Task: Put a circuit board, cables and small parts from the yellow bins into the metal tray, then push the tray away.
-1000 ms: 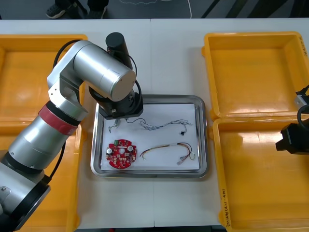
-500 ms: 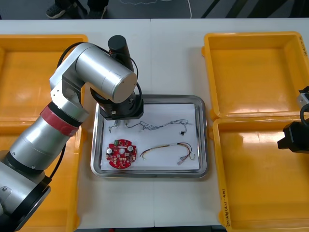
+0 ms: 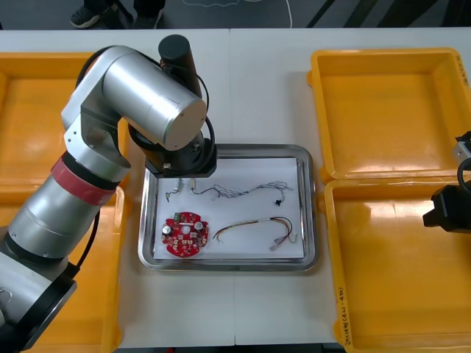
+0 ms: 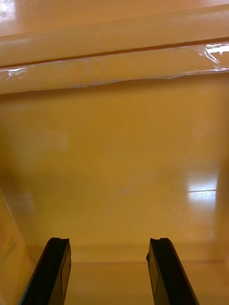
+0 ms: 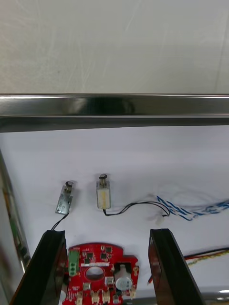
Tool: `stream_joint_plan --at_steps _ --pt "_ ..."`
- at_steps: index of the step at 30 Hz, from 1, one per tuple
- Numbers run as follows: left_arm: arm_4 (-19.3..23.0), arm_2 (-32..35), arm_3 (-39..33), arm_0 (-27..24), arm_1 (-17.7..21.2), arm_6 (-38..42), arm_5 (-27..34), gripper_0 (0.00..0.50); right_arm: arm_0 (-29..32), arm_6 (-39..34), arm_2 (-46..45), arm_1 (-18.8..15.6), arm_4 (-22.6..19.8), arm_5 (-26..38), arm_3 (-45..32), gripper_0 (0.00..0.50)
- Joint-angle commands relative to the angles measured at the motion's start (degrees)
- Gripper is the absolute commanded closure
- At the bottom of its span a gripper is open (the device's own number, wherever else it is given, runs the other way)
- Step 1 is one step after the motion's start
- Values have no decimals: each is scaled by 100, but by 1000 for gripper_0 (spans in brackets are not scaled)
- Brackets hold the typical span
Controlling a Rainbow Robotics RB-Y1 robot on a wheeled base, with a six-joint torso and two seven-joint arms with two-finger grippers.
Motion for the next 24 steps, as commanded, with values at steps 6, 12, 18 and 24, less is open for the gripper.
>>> stream_joint_plan --at_steps 6,12,18,24 --pt "19 807 -1261 -37 259 -661 400 0 60 -130 -183 -5 5 24 -185 28" --pt "511 1185 -1331 -380 645 -740 400 0 68 -104 -191 -5 -4 24 -185 29" --pt "985 1405 -1296 -459 1234 -802 400 0 60 -87 -183 -5 -22 24 -185 28" --pt "1346 1713 -1112 -459 1797 -942 400 0 60 -78 -183 3 -65 24 -185 28"
